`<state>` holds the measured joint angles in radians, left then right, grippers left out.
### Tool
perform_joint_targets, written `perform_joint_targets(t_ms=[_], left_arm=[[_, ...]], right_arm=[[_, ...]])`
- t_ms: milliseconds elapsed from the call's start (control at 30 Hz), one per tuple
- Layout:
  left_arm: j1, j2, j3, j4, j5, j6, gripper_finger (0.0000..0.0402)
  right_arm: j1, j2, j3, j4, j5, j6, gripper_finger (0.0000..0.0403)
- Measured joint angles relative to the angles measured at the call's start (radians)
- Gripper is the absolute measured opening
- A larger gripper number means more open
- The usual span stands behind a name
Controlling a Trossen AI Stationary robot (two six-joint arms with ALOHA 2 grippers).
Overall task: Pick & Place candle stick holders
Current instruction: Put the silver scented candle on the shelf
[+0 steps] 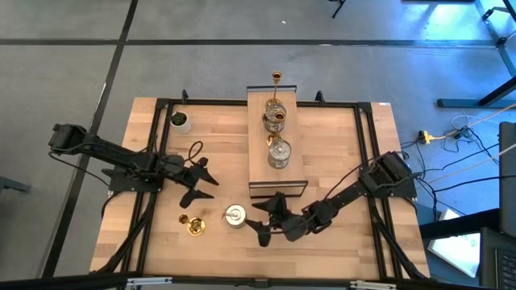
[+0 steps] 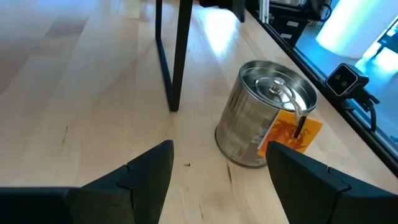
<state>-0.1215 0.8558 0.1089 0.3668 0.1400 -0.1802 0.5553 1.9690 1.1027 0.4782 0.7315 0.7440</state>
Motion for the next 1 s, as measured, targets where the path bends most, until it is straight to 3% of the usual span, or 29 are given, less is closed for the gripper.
perform_joint_targets(t_ms=[167,433,767,1000], left_arm=[[0.000,0.000,0.000,0.006,0.011,0.003,0.0253],[0.000,0.000,0.000,0.020,0.127,0.018,0.0253],[-0.002,0.024,0.000,0.028,0.180,0.045,0.0253],[-0.059,0.099,0.000,0.166,0.105,0.089,0.0253]], right_arm=[[0.010,0.017,0.000,-0.008,-0.036,0.033,0.0328],[0.009,0.058,0.000,0.031,-0.160,0.063,0.0328],[0.009,0.059,0.000,0.037,-0.167,0.079,0.0328],[0.009,0.059,0.000,0.036,-0.167,0.081,0.0328]])
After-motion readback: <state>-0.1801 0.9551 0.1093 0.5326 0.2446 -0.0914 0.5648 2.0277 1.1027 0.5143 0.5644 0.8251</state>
